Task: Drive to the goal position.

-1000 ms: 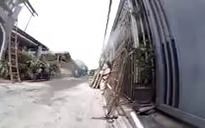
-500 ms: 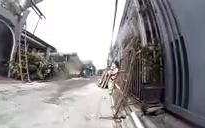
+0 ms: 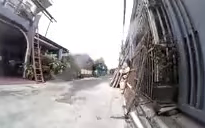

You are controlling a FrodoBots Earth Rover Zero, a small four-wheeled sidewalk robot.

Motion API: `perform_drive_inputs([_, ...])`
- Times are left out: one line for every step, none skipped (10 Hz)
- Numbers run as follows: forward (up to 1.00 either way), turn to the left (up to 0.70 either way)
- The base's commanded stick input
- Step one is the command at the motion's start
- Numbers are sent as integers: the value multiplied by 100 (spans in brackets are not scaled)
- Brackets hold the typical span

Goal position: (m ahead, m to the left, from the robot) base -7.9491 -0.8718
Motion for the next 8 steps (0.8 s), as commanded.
perform_drive_inputs([0, 70])
perform_drive_inputs([0, 70])
perform_drive_inputs([0, 70])
perform_drive_inputs([0, 70])
perform_drive_inputs([0, 70])
perform_drive_inputs([0, 70])
perform_drive_inputs([0, 70])
perform_drive_inputs([0, 70])
